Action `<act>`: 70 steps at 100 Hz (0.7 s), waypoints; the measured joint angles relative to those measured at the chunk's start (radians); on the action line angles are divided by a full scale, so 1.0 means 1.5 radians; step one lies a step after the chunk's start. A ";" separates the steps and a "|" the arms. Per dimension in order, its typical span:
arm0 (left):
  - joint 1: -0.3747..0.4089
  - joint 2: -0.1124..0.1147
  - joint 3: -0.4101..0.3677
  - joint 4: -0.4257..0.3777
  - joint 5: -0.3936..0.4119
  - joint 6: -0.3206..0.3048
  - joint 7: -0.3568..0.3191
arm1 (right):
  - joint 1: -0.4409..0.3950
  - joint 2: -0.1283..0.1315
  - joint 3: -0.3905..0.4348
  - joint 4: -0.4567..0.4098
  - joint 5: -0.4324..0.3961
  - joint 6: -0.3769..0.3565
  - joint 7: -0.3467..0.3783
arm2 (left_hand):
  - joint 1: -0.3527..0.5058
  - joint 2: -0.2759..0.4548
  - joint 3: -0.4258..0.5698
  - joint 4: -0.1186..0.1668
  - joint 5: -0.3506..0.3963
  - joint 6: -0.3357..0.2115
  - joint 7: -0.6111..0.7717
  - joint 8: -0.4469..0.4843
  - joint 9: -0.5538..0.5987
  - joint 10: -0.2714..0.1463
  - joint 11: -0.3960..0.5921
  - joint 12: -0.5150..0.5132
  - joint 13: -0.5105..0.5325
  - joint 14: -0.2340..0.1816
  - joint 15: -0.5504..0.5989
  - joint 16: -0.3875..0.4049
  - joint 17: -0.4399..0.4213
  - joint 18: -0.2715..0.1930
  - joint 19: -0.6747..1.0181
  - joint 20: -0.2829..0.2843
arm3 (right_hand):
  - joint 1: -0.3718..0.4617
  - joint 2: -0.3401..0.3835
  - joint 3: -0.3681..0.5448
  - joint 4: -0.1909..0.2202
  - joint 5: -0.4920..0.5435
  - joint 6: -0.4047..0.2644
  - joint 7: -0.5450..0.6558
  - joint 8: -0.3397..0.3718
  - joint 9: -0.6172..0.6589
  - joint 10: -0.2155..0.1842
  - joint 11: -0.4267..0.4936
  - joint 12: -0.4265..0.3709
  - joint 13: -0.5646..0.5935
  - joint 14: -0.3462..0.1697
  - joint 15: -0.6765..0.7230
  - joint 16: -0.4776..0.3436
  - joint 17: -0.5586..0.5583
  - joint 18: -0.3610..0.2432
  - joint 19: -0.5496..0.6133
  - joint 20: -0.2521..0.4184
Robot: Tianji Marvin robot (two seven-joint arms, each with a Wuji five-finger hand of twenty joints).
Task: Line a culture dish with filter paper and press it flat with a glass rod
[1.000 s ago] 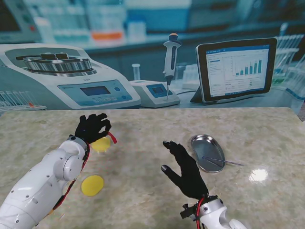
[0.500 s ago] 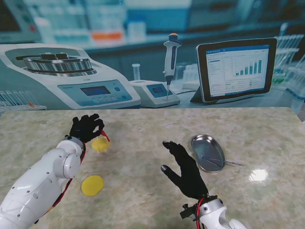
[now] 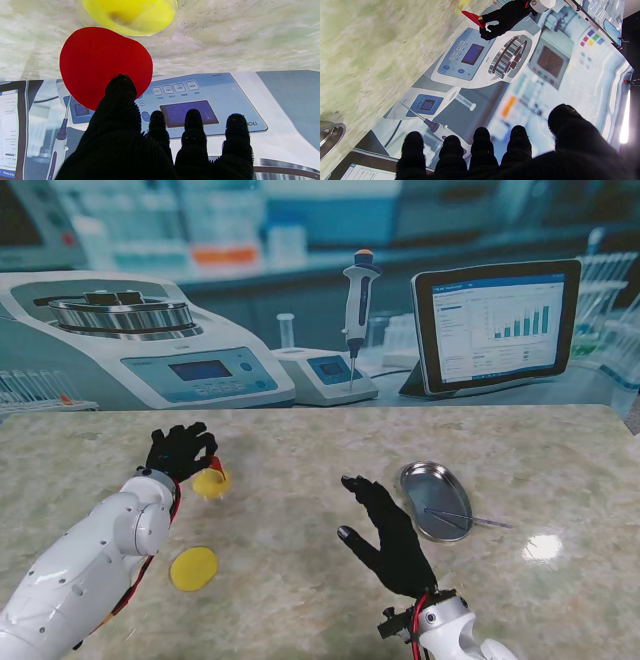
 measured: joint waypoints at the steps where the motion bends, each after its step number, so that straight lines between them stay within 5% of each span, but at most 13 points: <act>1: 0.000 0.000 0.000 0.000 0.000 0.000 0.000 | 0.000 0.000 0.000 0.000 0.000 0.000 0.000 | 0.000 0.000 0.000 0.000 0.000 0.000 0.000 0.000 0.000 0.000 0.000 0.000 0.000 0.000 0.000 0.000 0.000 0.000 0.000 0.000 | 0.000 0.000 0.000 0.000 0.000 0.000 0.000 0.000 0.000 0.000 0.000 0.000 0.000 0.000 0.000 0.000 0.000 0.000 0.000 0.000; 70: -0.044 -0.008 0.049 0.055 -0.023 0.014 0.028 | 0.000 0.000 0.001 0.000 0.001 0.004 0.002 | 0.000 0.014 -0.007 0.000 -0.007 0.000 0.000 -0.011 -0.001 0.000 -0.008 0.014 0.000 0.000 -0.006 0.006 0.000 -0.001 0.000 0.000 | 0.000 0.000 -0.001 0.000 0.000 0.000 0.000 0.000 0.000 0.000 0.000 0.000 0.000 0.000 0.000 0.000 0.000 0.000 0.000 0.000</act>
